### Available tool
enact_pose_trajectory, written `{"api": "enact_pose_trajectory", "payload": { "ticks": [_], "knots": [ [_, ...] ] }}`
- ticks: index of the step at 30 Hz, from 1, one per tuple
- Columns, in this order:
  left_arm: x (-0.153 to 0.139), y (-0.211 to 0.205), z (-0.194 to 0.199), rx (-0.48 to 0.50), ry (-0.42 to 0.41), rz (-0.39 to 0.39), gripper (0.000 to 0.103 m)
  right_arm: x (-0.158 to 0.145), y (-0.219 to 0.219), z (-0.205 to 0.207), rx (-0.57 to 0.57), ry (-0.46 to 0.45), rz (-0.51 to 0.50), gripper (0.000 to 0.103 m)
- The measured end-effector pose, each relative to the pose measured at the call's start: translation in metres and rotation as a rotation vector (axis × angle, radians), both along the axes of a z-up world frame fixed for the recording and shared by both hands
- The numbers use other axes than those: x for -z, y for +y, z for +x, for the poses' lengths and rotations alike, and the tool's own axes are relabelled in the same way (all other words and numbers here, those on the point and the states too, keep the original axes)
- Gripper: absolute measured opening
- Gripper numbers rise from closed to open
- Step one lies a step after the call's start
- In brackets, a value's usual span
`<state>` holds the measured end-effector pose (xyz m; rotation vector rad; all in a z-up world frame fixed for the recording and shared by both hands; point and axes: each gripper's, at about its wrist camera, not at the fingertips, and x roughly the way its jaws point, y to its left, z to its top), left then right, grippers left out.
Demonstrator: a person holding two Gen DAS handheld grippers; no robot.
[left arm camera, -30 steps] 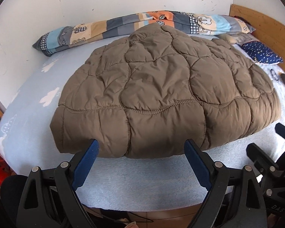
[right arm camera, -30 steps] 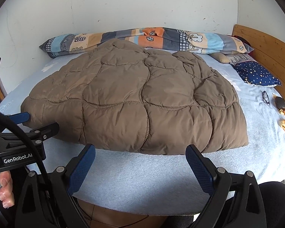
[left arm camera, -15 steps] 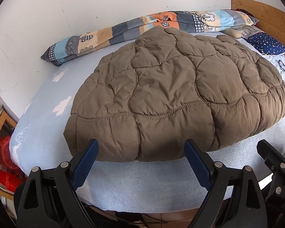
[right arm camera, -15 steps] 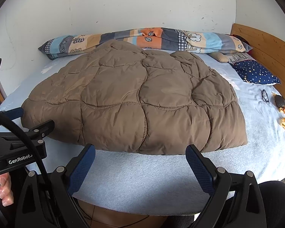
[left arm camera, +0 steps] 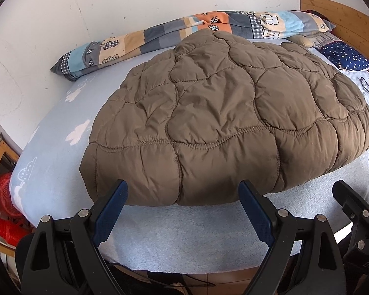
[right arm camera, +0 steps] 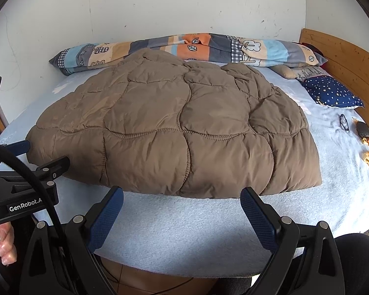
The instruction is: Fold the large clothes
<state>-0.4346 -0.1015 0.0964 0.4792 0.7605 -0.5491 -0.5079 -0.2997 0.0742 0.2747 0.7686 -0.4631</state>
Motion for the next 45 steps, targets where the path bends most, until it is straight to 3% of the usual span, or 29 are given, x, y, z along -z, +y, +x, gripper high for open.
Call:
{"api": "enact_pose_trajectory", "payload": {
  "ticks": [45],
  "knots": [
    [0.0045,0.0006,0.0019,-0.006,0.024,0.006,0.09,0.0057,-0.0011,0.0032,-0.006,0.021,0.036,0.098]
  ]
}}
